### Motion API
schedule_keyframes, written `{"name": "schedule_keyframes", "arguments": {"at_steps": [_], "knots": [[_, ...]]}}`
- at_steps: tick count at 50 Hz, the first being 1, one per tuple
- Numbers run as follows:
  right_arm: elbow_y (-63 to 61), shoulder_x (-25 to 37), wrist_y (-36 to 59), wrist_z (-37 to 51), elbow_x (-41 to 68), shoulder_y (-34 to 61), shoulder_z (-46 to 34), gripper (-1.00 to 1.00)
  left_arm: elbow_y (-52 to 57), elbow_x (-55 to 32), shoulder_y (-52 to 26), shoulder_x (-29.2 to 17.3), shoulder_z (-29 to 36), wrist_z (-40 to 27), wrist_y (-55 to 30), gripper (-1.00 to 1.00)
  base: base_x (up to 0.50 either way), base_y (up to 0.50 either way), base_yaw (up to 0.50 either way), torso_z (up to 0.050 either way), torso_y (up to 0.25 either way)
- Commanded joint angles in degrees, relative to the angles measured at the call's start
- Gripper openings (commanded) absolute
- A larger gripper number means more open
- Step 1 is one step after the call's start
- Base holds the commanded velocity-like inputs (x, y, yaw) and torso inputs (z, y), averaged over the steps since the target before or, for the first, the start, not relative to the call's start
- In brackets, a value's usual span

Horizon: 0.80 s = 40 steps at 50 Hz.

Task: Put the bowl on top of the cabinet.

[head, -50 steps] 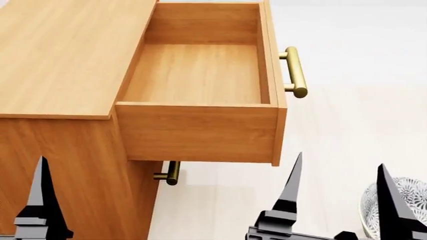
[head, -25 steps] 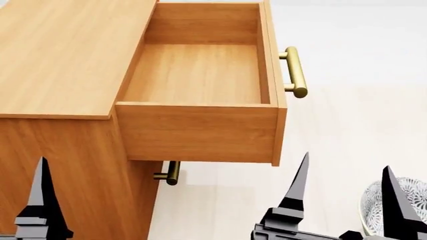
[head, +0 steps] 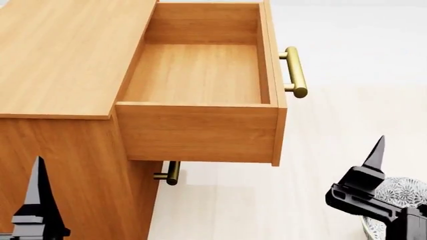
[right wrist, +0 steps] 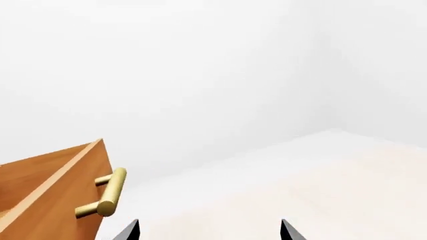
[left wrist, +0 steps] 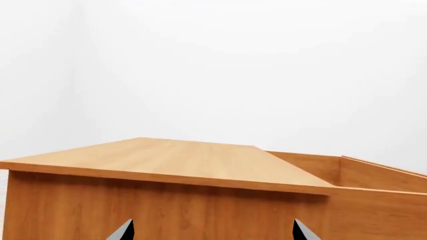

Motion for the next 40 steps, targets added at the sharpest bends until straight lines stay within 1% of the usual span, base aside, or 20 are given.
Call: {"name": "schedule_keyframes", "arguments": {"at_steps": [1, 4, 8, 12, 18, 19, 21, 28, 29, 33, 38, 39, 40], "knots": [[4.11, 3.07, 11.95, 2.61, 6.72, 7.07, 7.08, 1.00, 0.10, 1.51, 1.16, 1.04, -0.85, 0.35, 0.01, 1.00, 0.00, 0.00, 0.00, 0.000, 0.000], [5.57, 4.66, 13.83, 3.24, 6.65, 8.60, 6.83, 1.00, 0.19, -0.81, 1.02, 1.39, -1.66, 0.21, -0.40, 1.00, 0.00, 0.00, 0.00, 0.000, 0.000], [7.47, 6.37, 16.44, 4.05, 7.95, 11.07, 7.95, 1.00, 0.51, 0.04, 1.01, 0.95, -1.33, -0.27, -0.69, 1.00, 0.00, 0.00, 0.00, 0.000, 0.000], [10.59, 8.14, 19.72, 4.58, 8.78, 13.16, 7.77, 1.00, 0.33, 0.04, 0.92, 0.81, -1.22, -0.44, -0.58, 1.00, 0.00, 0.00, 0.00, 0.000, 0.000], [13.59, 10.96, 22.19, 4.21, 8.62, 15.18, 6.63, 1.00, 0.41, 0.05, 0.86, 0.59, -0.95, -0.77, -0.69, 1.00, 0.00, 0.00, 0.00, 0.000, 0.000], [15.06, 10.93, 24.17, 4.16, 10.81, 16.95, 7.86, 1.00, 0.30, -0.24, 0.78, 0.58, -1.02, -0.75, -0.73, 1.00, 0.00, 0.00, 0.00, 0.000, 0.000], [16.36, 11.09, 25.20, 3.92, 12.27, 18.04, 9.07, 1.00, 0.32, -0.18, 0.77, 0.46, -1.03, -0.92, -0.79, 1.00, 0.00, 0.00, 0.00, 0.000, 0.000], [23.03, 14.64, 32.82, 5.34, 13.45, 24.40, 6.12, 1.00, 0.16, -0.30, 0.64, 0.28, -0.95, -1.24, -0.78, 1.00, 0.00, 0.00, 0.00, 0.000, 0.000], [25.11, 14.31, 35.13, 5.25, 15.47, 26.28, 7.17, 1.00, -0.14, -0.32, 0.61, 0.29, -0.92, -1.16, -0.58, 1.00, 0.00, 0.00, 0.00, 0.000, 0.000], [28.81, 13.16, 37.92, 5.17, 19.31, 29.00, 10.84, 1.00, -0.27, -0.28, 0.61, 0.22, -0.72, -1.20, -0.44, 1.00, 0.00, 0.00, 0.00, 0.000, 0.000], [32.98, 14.64, 39.67, 4.50, 18.95, 31.05, 8.60, 1.00, -0.04, -0.49, 0.63, 0.00, -0.85, -1.38, -0.54, 1.00, 0.00, 0.00, 0.00, 0.000, 0.000], [34.64, 15.14, 41.82, 4.11, 19.87, 32.13, 8.00, 1.00, -0.02, -0.49, 0.62, -0.03, -0.82, -1.42, -0.58, 1.00, 0.00, 0.00, 0.00, 0.000, 0.000], [34.81, 15.71, 41.97, 4.55, 19.13, 32.51, 7.00, 1.00, -0.12, -0.39, 0.59, -0.03, -0.74, -1.46, -0.57, 1.00, 0.00, 0.00, 0.00, 0.000, 0.000]]}}
